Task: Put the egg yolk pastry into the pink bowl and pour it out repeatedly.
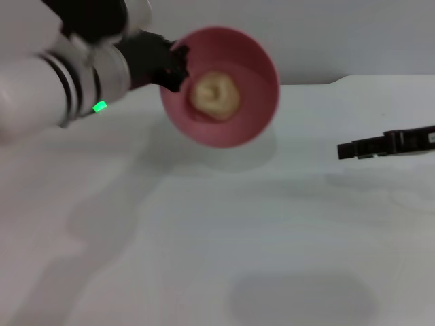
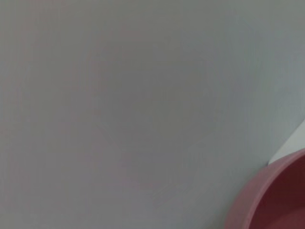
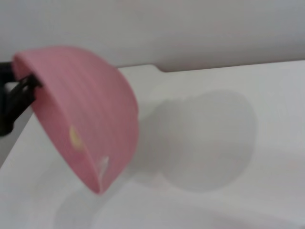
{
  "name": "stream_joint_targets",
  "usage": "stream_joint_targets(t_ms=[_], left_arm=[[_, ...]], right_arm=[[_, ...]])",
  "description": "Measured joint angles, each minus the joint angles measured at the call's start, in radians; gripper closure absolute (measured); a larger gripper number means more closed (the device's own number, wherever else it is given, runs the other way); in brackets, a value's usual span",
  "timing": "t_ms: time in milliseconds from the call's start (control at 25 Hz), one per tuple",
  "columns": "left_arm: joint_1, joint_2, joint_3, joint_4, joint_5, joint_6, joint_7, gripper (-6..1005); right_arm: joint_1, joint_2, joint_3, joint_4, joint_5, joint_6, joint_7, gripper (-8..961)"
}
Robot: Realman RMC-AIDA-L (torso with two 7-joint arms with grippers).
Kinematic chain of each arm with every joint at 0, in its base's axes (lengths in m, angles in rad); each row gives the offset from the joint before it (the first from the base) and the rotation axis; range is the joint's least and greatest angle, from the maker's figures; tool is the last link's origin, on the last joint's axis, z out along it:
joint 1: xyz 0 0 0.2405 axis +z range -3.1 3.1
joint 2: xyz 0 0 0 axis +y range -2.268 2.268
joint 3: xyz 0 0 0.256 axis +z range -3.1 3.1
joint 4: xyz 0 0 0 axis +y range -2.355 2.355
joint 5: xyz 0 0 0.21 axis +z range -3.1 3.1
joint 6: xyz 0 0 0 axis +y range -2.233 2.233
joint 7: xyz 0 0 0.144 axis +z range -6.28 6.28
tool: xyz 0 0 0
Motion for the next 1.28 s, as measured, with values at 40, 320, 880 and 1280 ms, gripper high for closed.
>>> stream_joint_targets(t_ms=[40,320,880,1280], left_arm=[[0.021,0.0,0.032,0.004,0.007,-0.054,0.019,1000],[0.171,-0.007,0.317,-0.123,0.167,-0.764,0.234,1002],[-0.005,-0.017,0.608,-0.608,-0.002,-1.441,0.802,1001],[0.014,-0.005,0.375,-0.354,-0.479,-1.07,0.748,1001]], right_arm=[[0.0,0.0,0.0,0.0,0.0,0.0,0.0,367],[-0.016,0.0,0.038,0.005,-0.019,0.003,-0.002,367],[-0.014,0.001,0.04,0.006,-0.021,0.016,-0.003,366],[0.006,0.001,-0.008,0.014,-0.016,0.024,-0.017,366]])
